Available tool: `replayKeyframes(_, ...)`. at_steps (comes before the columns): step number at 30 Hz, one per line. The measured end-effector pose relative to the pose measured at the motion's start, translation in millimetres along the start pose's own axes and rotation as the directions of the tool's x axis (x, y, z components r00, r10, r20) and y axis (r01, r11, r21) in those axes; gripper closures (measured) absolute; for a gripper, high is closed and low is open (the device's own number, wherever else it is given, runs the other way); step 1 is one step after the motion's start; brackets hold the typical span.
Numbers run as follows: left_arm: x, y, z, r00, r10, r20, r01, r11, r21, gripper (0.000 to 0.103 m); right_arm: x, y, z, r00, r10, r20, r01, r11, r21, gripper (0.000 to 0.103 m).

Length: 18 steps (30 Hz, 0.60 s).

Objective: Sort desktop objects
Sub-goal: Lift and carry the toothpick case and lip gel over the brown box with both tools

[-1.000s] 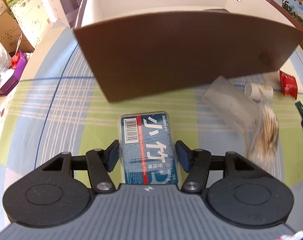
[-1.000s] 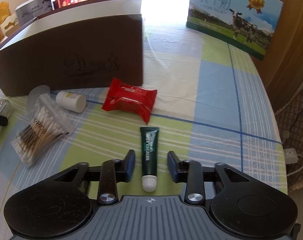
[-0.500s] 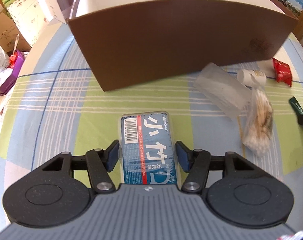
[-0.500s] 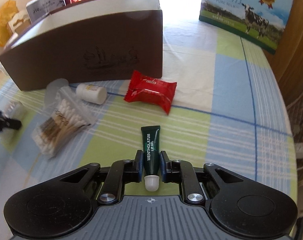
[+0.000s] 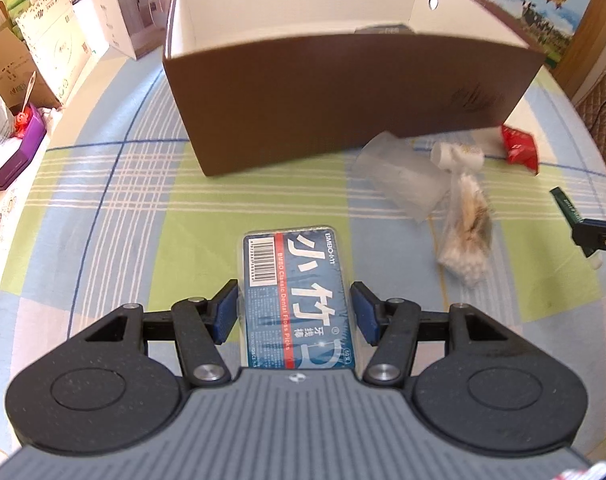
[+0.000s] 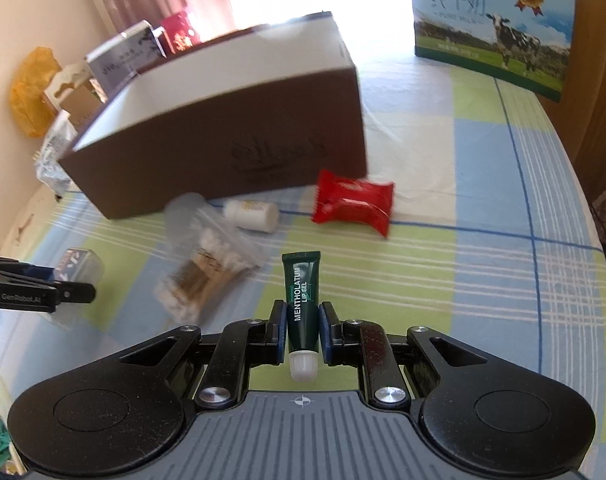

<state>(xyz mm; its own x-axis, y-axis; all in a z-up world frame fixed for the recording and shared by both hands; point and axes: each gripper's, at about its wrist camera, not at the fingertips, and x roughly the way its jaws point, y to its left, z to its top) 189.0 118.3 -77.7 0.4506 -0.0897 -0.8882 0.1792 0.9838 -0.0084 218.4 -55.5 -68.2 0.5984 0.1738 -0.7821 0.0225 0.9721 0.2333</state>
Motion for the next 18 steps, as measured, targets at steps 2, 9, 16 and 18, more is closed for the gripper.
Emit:
replayKeyframes(2,-8,-1,2,1.0,-0.011,0.021,0.011,1.0,0.0,0.049,-4,6,3,1.0,0.017,0.012,-0.017,1.0,-0.006,0.089)
replayKeyframes(9,-41,-4,12,0.993,-0.048,0.105,0.048,0.999,0.003,0.049,-15,25,16,0.996,0.059,0.062,-0.057,0.998,-0.042,0.089)
replayKeyframes(16,-63,-3,26,0.982,-0.068,0.175,0.068,0.998,0.003,0.049,-22,38,32,0.991,0.086,0.104,-0.078,0.994,-0.073,0.089)
replayKeyframes(18,-67,-1,31,0.98,-0.072,0.188,0.073,0.997,0.0,0.049,-24,41,37,0.989,0.094,0.115,-0.085,0.993,-0.08,0.089)
